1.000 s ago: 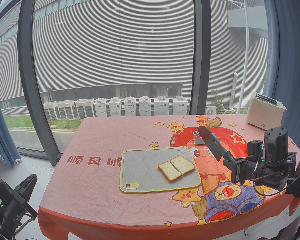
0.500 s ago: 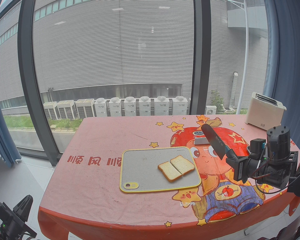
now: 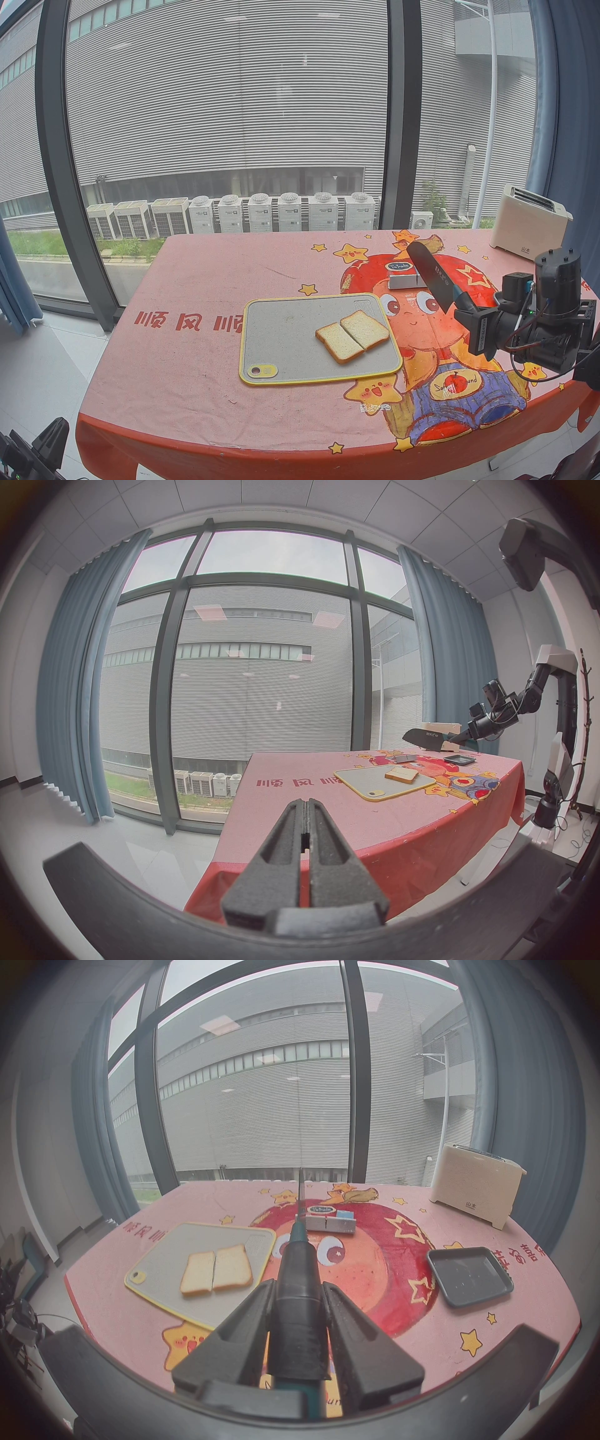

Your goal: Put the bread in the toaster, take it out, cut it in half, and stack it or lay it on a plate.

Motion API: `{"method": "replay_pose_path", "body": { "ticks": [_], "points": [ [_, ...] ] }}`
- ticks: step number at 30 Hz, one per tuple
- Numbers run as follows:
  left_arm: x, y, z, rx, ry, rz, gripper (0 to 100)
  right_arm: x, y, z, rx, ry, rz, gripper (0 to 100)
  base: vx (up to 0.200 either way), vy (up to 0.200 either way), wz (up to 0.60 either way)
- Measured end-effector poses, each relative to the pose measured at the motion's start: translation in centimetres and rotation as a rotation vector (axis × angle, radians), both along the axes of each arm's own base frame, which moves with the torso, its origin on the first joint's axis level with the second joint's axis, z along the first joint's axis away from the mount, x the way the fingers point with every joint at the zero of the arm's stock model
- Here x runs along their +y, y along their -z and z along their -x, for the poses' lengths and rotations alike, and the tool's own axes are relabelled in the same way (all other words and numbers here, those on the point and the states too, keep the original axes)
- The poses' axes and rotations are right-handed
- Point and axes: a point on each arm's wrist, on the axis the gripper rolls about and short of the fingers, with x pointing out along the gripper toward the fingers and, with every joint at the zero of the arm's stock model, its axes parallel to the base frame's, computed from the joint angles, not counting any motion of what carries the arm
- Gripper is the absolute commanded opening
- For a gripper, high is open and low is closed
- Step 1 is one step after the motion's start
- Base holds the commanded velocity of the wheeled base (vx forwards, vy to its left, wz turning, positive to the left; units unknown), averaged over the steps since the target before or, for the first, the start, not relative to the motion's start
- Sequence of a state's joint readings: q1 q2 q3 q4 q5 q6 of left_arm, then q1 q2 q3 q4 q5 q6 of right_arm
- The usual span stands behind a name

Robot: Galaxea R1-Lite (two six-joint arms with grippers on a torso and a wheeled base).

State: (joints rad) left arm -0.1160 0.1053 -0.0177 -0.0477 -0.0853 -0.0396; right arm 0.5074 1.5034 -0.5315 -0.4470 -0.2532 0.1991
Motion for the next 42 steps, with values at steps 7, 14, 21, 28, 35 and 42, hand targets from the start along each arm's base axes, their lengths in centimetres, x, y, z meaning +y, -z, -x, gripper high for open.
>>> {"method": "replay_pose_path", "body": {
  "ticks": [7, 14, 21, 28, 35, 42],
  "points": [
    [0.0, 0.0, 0.2, -0.024, 0.014, -0.007, 0, 0.1, -0.1, -0.6, -0.032, -0.005, -0.035, 0, 0.000, 0.000, 0.00],
    [-0.2, 0.1, 0.3, -0.037, 0.109, -0.040, 0, -0.6, 0.2, -1.3, -0.012, -0.017, -0.058, 0, 0.000, 0.000, 0.00],
    [0.0, 0.1, 0.3, -0.033, 0.005, -0.043, 0, -1.2, 0.4, -1.7, 0.002, -0.011, -0.068, 0, 0.000, 0.000, 0.00],
    [0.2, 0.5, 0.2, 0.005, -0.088, -0.049, 0, -1.4, 0.5, -1.8, 0.008, -0.005, -0.066, 0, 0.000, 0.000, 0.00],
    [0.2, 0.5, 0.2, 0.007, -0.065, -0.051, 0, -1.4, 0.8, -1.8, 0.023, -0.006, -0.062, 0, 0.000, 0.000, 0.00],
    [0.2, 0.5, 0.2, 0.006, -0.092, -0.030, 0, -1.6, 1.7, -2.2, 0.051, 0.004, -0.045, 0, 0.000, 0.000, 0.00]
  ]
}}
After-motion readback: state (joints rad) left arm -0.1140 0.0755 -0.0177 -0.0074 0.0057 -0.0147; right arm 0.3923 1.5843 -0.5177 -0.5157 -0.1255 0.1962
